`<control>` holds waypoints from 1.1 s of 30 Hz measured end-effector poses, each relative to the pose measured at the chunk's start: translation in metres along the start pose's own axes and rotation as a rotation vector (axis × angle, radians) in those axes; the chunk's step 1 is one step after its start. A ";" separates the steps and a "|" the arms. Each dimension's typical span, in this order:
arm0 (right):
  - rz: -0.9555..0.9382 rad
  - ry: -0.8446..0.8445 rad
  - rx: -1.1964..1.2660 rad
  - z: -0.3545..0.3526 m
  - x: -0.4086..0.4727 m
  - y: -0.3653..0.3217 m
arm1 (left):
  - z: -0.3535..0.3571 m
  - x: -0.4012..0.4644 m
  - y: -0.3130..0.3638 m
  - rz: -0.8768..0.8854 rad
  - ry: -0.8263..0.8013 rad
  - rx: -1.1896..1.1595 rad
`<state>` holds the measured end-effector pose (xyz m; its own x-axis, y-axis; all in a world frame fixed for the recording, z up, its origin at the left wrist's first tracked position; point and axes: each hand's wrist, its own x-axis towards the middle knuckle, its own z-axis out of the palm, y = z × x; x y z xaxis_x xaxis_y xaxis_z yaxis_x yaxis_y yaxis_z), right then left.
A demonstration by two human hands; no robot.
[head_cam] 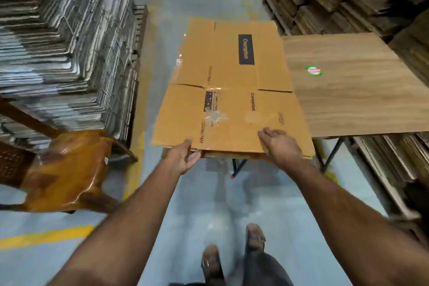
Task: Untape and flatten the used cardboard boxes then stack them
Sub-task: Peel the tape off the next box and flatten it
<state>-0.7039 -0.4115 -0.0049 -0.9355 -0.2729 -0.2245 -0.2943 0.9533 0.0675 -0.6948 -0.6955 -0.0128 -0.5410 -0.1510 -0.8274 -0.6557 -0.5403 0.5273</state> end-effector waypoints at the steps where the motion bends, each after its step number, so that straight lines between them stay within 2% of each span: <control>1: -0.007 -0.013 0.015 0.009 -0.001 -0.002 | -0.002 0.007 -0.007 -0.009 0.051 0.032; 4: 0.021 -0.102 0.055 0.027 -0.002 -0.010 | -0.007 0.020 -0.025 -0.016 0.221 0.097; 7: 0.092 -0.131 0.109 0.033 -0.001 -0.017 | -0.009 0.027 -0.032 0.132 0.334 0.013; 9: 0.107 -0.126 0.118 0.036 0.001 -0.021 | -0.008 0.032 -0.033 0.142 0.305 -0.055; 13: 0.129 -0.155 0.015 0.043 0.011 -0.021 | -0.003 0.041 -0.034 0.014 0.229 -0.168; 18: 0.207 -0.171 -0.012 0.032 0.021 0.017 | 0.027 0.035 -0.040 -0.081 0.091 -0.138; 21: 0.239 -0.196 0.023 0.027 0.025 0.037 | 0.044 0.039 -0.045 -0.069 0.094 -0.115; 23: 0.286 -0.225 0.062 0.028 0.024 0.044 | 0.051 0.045 -0.046 -0.032 0.166 -0.042; 25: 0.357 -0.230 0.138 0.032 0.022 0.051 | 0.048 0.058 -0.048 0.032 0.358 0.034; 27: 0.423 -0.211 0.191 0.037 0.020 0.060 | 0.039 0.061 -0.050 0.060 0.527 0.293; 28: 0.458 -0.204 0.216 0.039 0.019 0.065 | 0.034 0.062 -0.049 0.070 0.555 0.418; 31: 0.523 -0.188 0.291 0.047 0.017 0.085 | 0.019 0.077 -0.052 0.149 0.545 0.537; 33: 0.541 -0.183 0.331 0.049 0.017 0.096 | 0.014 0.081 -0.051 0.332 0.597 0.749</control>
<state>-0.7383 -0.3177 -0.0498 -0.8776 0.2541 -0.4064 0.3108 0.9472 -0.0787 -0.7125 -0.6689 -0.1043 -0.5386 -0.6993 -0.4700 -0.7926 0.2314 0.5641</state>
